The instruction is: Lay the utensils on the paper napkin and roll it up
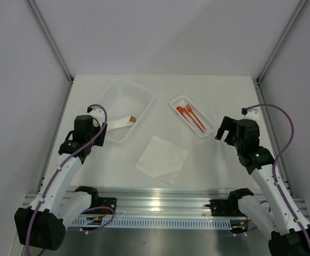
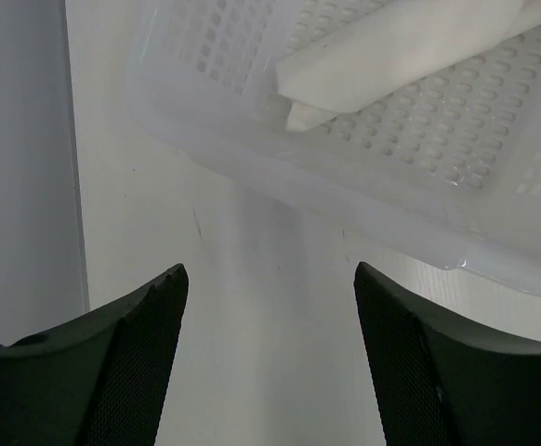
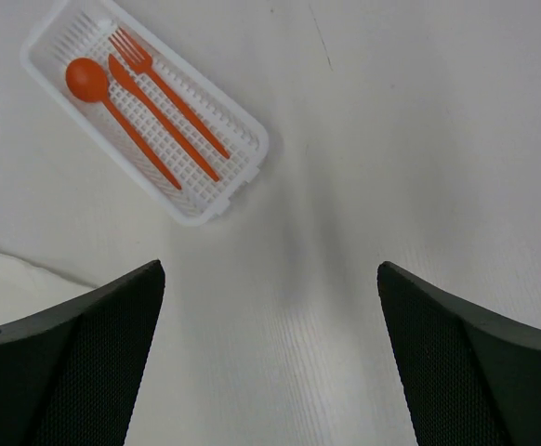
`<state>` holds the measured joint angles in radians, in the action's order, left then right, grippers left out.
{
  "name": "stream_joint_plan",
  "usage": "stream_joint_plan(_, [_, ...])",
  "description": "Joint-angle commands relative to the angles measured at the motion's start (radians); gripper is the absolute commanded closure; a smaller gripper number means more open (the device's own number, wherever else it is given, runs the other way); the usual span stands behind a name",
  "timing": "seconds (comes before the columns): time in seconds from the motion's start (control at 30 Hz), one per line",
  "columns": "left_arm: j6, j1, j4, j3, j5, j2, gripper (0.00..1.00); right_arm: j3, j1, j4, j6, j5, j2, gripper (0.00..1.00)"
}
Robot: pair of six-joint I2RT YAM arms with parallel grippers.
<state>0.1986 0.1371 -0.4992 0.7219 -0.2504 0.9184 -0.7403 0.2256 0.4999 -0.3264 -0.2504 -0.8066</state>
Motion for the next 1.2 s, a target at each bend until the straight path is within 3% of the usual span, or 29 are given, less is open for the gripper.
stream_joint_plan(0.0, [-0.031, -0.007, 0.014, 0.037, 0.011, 0.007, 0.23, -0.036, -0.003, -0.092, -0.022, 0.016, 0.040, 0.01])
stream_joint_plan(0.13, [-0.042, -0.007, -0.009, 0.071, 0.028, 0.031, 0.23, -0.085, -0.002, -0.207, 0.049, 0.172, 0.023, 0.01])
stream_joint_plan(0.23, [-0.041, -0.007, -0.027, 0.085, 0.037, 0.042, 0.23, -0.175, -0.002, -0.238, 0.081, 0.229, -0.081, 0.10])
stream_joint_plan(0.37, [-0.018, -0.007, -0.030, 0.114, 0.028, 0.053, 0.22, -0.483, 0.055, -0.089, 0.140, 0.195, -0.404, 0.18])
stream_joint_plan(0.47, [-0.014, -0.007, -0.027, 0.132, -0.003, 0.080, 0.22, -0.589, 0.113, -0.037, 0.188, 0.107, -0.541, 0.18])
stream_joint_plan(0.6, [-0.005, -0.007, -0.016, 0.140, -0.032, 0.096, 0.22, -0.721, 0.173, -0.011, 0.257, 0.105, -0.755, 0.23])
stream_joint_plan(0.77, [-0.007, -0.007, -0.010, 0.137, -0.073, 0.125, 0.22, -0.847, 0.169, 0.055, 0.323, 0.123, -0.954, 0.54])
stream_joint_plan(0.87, [-0.007, -0.007, -0.007, 0.136, -0.096, 0.134, 0.22, -0.916, 0.164, 0.100, 0.322, 0.120, -1.075, 0.67])
stream_joint_plan(1.17, [-0.004, -0.007, 0.005, 0.120, -0.116, 0.166, 0.22, -0.930, 0.115, 0.098, 0.357, 0.236, -1.243, 0.67])
